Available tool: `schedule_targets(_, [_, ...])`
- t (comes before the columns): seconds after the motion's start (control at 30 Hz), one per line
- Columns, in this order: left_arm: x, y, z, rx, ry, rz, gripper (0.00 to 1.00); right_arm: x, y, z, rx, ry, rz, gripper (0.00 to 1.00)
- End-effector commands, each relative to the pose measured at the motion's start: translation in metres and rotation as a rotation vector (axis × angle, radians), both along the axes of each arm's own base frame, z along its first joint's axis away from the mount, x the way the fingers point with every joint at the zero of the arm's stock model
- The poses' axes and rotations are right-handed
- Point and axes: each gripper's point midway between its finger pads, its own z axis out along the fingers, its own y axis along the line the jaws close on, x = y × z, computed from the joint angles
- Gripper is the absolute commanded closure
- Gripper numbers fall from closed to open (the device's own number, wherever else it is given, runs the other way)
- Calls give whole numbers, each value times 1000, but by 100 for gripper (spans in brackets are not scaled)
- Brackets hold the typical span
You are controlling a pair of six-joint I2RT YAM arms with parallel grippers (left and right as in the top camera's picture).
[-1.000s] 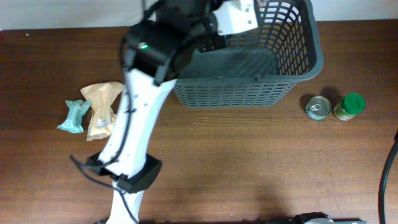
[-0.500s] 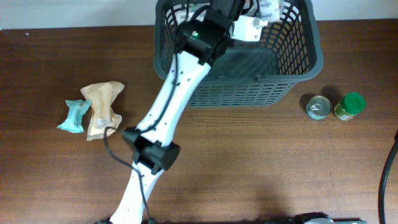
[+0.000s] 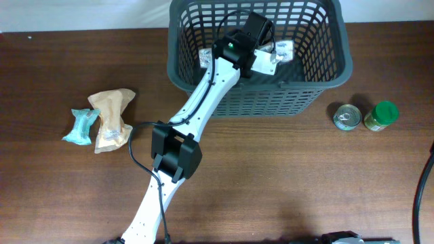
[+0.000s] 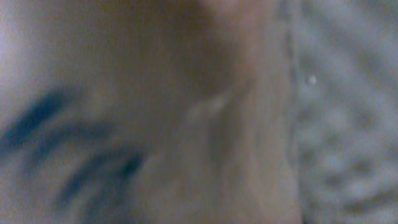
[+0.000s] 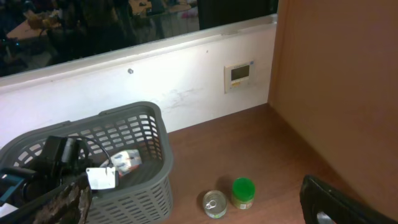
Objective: Pack container
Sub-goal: 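Lift the white box stack and lower it into the basket, then move the left gripper to the tan pouch and grasp it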
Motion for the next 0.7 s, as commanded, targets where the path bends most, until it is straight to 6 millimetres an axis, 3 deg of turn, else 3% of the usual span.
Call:
schedule_targets(0.0, [6,-3,15,-82,-29,47,1,-2,-2,-1,6,1,-17,1])
schedule_targets(0.17, [8,-4,72,-230,-111,144,1,-2,-2,-1,6,1,-17,1])
schedule_targets(0.23, [0,2,125,-358,-164,218,1,-2,-2,-1,6,1,-17,1])
schedule_targets(0.37, [-43,45,259,-657,-305,429,1,-2,-2,-1,6,1,-17,1])
schedule_targets(0.43, [-68,70,294,-744,-311,496,1,-2,-2,-1,6,1,-17,1])
schedule_targets(0.5, [-93,109,311,-814,-276,623,1,-2,-2,-1,6,1,-17,1])
schedule_targets(0.57, [-107,170,306,-827,-271,867,1,-2,-2,-1,6,1,-17,1])
schedule_targets(0.67, [-112,237,290,-790,-301,1128,1,-2,-2,-1,6,1,-17,1])
